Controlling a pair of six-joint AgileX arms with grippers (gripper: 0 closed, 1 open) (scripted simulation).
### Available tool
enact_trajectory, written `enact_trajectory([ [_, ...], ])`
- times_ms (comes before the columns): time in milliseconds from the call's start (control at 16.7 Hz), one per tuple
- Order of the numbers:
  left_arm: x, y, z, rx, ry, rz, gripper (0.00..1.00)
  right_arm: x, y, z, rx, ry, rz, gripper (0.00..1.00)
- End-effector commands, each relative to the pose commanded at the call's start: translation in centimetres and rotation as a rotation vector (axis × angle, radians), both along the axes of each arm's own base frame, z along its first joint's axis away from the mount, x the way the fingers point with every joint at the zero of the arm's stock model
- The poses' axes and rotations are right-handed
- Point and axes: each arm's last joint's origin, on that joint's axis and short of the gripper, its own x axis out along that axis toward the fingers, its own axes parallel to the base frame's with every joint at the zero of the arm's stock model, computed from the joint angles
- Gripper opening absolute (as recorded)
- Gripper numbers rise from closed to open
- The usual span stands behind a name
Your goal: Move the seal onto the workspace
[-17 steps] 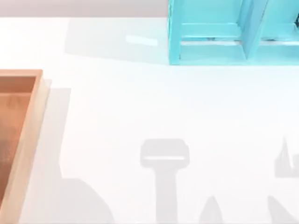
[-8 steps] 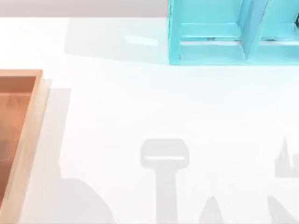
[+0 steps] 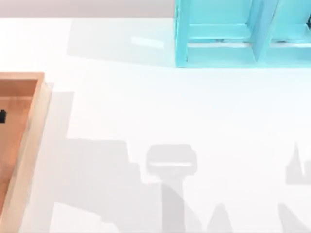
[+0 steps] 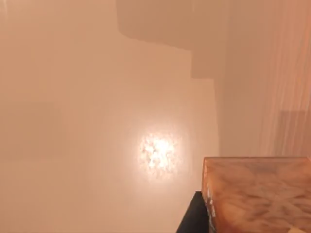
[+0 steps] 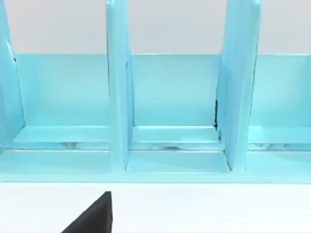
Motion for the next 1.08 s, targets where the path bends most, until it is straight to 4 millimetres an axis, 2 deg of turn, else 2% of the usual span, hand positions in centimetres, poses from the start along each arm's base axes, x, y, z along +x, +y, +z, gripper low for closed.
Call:
enact_trajectory([
  [240,-0.3,-5.3,4.4,-0.016,0.008,-0.019,0.0,0.0,0.0,0.0,0.0,0.0,0.0,1.0],
  [480,-1.7,-9.2,7.3,-0.027,0.046,-0.024,0.0,0.0,0.0,0.0,0.0,0.0,0.0,1.0],
  [600,-2.2,-10.1,8.0,-0.028,0.06,-0.019,0.0,0.0,0.0,0.0,0.0,0.0,0.0,1.0],
  [840,-2.3,-10.3,8.1,-0.028,0.063,-0.018,0.0,0.0,0.0,0.0,0.0,0.0,0.0,1.0],
  [960,-2.1,-10.2,7.9,-0.027,0.067,-0.016,0.0,0.0,0.0,0.0,0.0,0.0,0.0,1.0],
  [1080,-1.3,-11.3,7.2,-0.03,0.059,-0.015,0.0,0.0,0.0,0.0,0.0,0.0,0.0,1.0],
])
